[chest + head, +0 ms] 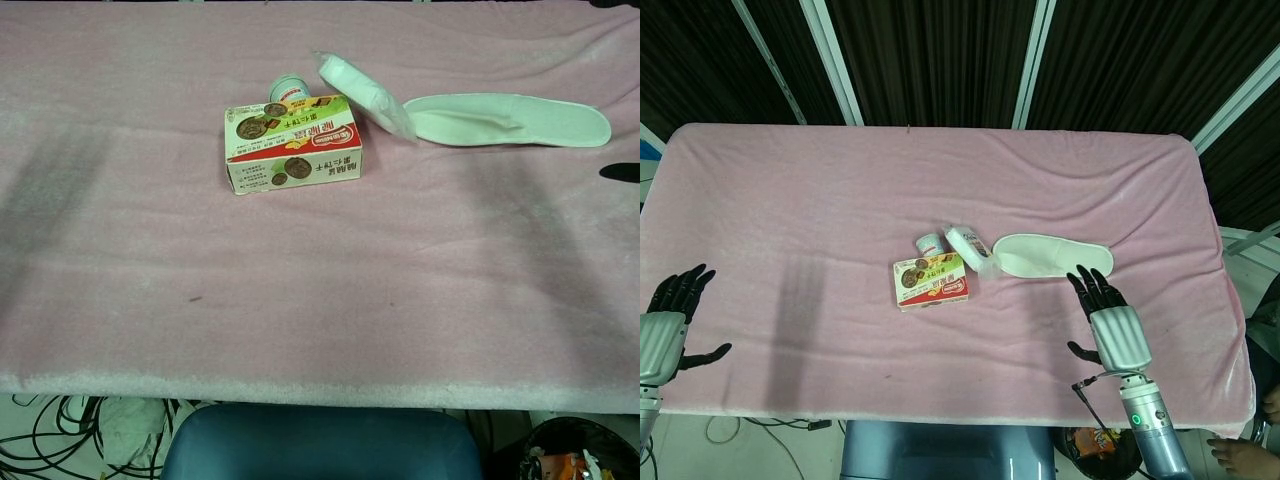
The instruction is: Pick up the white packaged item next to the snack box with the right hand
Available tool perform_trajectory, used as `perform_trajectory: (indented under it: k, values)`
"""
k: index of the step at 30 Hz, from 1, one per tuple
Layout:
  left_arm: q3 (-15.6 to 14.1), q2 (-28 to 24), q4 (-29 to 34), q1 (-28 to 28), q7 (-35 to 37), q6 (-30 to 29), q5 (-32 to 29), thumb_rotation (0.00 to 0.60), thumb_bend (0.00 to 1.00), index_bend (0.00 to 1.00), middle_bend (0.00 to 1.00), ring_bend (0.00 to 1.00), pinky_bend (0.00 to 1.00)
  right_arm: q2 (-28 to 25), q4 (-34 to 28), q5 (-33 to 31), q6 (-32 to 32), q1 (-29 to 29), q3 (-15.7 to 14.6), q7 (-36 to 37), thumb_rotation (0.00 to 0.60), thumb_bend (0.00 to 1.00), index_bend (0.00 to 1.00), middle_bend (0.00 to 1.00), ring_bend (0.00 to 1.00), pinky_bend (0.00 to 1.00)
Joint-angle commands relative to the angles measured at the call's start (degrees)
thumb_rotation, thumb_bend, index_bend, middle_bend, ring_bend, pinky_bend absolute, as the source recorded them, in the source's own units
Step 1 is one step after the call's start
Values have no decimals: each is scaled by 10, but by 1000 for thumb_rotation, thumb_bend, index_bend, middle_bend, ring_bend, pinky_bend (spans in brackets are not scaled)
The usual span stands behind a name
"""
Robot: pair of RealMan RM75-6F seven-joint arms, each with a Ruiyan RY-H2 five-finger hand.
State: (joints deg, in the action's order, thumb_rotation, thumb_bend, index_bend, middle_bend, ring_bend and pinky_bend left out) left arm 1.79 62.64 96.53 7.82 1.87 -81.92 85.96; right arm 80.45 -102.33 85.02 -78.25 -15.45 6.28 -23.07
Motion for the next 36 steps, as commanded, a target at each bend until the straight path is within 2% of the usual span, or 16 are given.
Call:
perform_trajectory:
  k: [1, 5, 8, 15, 20, 29, 36]
  values:
    - [0, 0, 0, 0, 0, -1, 0, 600, 0, 0, 0, 0, 0, 10, 0, -9, 13, -13, 9, -9, 600, 123, 0, 0, 0, 233]
    - [2, 0, -2, 0, 1, -2, -1, 600, 0, 0, 0, 0, 0, 25, -1, -36, 36, -36, 33, -25, 600, 87, 0, 0, 0, 233]
    - [2, 0, -2, 1, 2, 1, -3, 600, 0, 0, 0, 0, 0, 49, 8, -68, 62, -67, 63, -43, 600, 61, 0, 0, 0, 233]
    - [2, -1, -1, 3, 1, 9, -8, 600, 0, 0, 0, 0, 0, 144, 69, -185, 120, -160, 147, -92, 600, 46, 0, 0, 0, 233]
    - [5, -3, 3, 6, 4, 21, -24, 600, 0, 0, 0, 0, 0, 219, 135, -265, 145, -228, 191, -111, 600, 46, 0, 0, 0, 233]
    - [10, -5, 5, 10, 8, 30, -36, 600, 0, 0, 0, 0, 0, 309, 288, -321, 172, -319, 220, -114, 600, 34, 0, 0, 0, 224]
    - [11, -6, 7, 12, 9, 36, -42, 600, 0, 0, 0, 0, 0, 343, 368, -335, 187, -353, 228, -86, 600, 33, 0, 0, 0, 224]
